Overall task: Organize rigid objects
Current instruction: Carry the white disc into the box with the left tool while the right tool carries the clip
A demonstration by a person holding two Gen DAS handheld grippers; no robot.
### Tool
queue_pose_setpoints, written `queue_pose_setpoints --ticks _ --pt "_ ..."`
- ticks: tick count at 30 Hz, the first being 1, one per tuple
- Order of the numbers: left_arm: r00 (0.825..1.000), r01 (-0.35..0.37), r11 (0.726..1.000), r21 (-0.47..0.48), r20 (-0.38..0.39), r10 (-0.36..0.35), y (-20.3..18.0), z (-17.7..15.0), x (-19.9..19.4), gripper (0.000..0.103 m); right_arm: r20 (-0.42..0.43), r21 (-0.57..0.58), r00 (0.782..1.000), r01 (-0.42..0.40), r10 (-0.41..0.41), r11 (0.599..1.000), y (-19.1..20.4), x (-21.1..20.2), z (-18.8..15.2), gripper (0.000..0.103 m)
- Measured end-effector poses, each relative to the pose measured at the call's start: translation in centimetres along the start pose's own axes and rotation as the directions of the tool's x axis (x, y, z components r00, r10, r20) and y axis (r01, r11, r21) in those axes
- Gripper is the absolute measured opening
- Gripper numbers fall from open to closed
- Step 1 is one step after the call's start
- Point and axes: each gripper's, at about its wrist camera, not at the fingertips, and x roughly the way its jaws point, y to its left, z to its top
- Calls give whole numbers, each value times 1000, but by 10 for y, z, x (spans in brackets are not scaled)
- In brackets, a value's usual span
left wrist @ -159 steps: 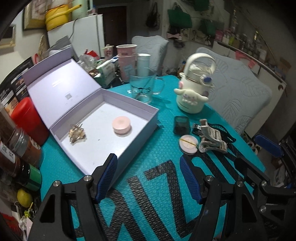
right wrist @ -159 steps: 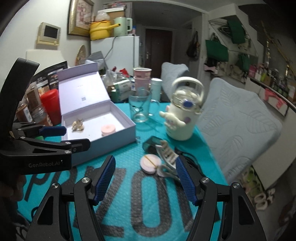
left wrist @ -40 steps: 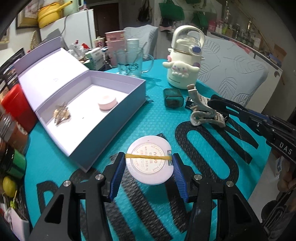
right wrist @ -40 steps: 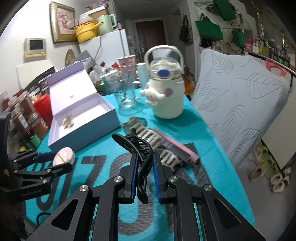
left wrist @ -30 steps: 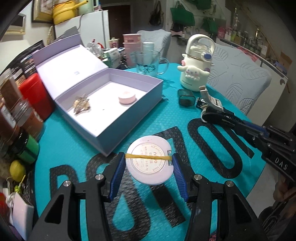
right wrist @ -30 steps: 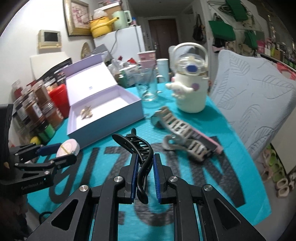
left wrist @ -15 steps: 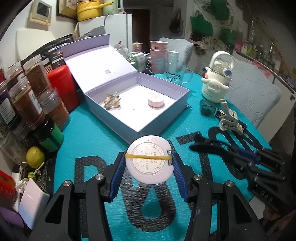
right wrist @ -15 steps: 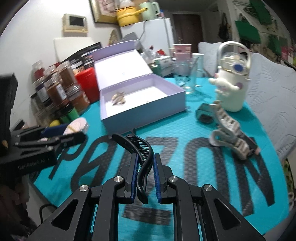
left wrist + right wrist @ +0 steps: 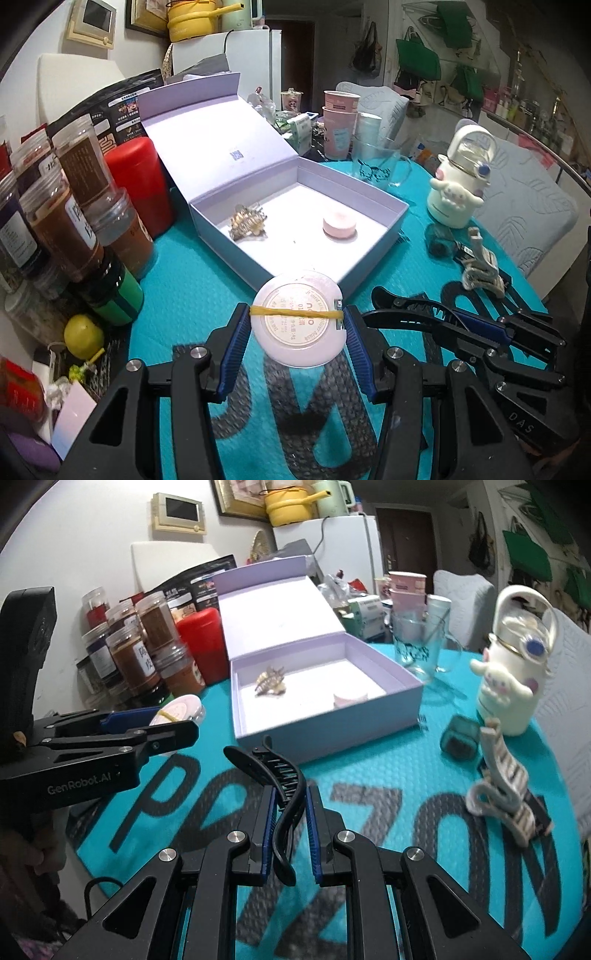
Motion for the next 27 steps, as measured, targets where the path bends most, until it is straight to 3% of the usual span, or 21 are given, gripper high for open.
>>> queue_pose_setpoints --ticks 27 --pt "998 34 999 -18 51 -33 41 91 53 51 38 -70 999 19 -16 997 -11 43 100 16"
